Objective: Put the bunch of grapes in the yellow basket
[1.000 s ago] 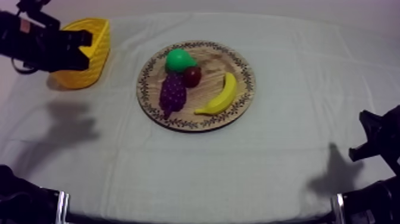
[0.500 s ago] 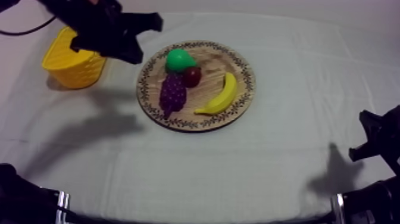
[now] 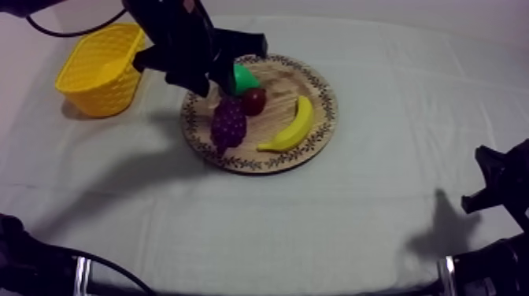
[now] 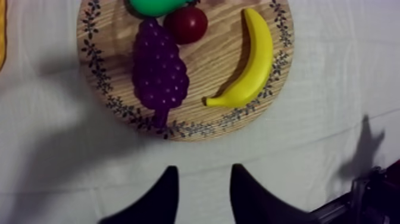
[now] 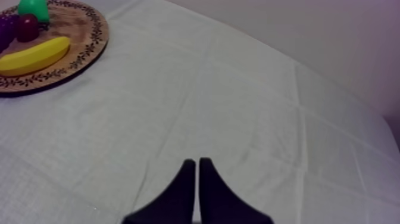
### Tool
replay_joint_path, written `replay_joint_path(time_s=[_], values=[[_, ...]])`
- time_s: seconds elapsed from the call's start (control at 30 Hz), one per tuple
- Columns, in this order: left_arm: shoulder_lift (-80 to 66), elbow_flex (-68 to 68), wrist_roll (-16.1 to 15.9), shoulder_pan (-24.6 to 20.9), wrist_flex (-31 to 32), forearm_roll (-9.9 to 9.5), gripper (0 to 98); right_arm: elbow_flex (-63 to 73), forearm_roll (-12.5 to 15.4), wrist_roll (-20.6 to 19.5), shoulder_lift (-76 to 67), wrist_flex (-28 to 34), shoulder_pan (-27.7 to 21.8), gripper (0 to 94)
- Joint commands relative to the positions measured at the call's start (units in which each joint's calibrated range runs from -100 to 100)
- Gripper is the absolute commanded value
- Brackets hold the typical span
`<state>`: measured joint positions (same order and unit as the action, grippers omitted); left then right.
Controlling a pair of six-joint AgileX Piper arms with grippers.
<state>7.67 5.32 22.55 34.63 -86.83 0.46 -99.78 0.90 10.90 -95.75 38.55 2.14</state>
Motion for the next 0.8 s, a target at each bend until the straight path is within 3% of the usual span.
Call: replay_joint_path(time_s=[0.0,0.17,0.3,0.77], values=[[0.57,0.05,0.17,-0.10,-0.11,-0.05,56.7,0.00,0.01,0.01,0.00,-0.01,0.01,0.3],[2.55,0.22,0.38,-0.58,-0.13,-0.16,75.2,0.00,0.01,0.01,0.00,-0.01,0.01,0.3],[5.06,0.13,0.50,-1.15,-0.14,0.00,84.2,0.00,0.01,0.01,0.00,-0.01,0.01,0.3],[20.38,-4.80,-0.64,-2.03,1.95,0.10,88.3,0.00,0.01,0.01,0.00,-0.01,0.01,0.3]])
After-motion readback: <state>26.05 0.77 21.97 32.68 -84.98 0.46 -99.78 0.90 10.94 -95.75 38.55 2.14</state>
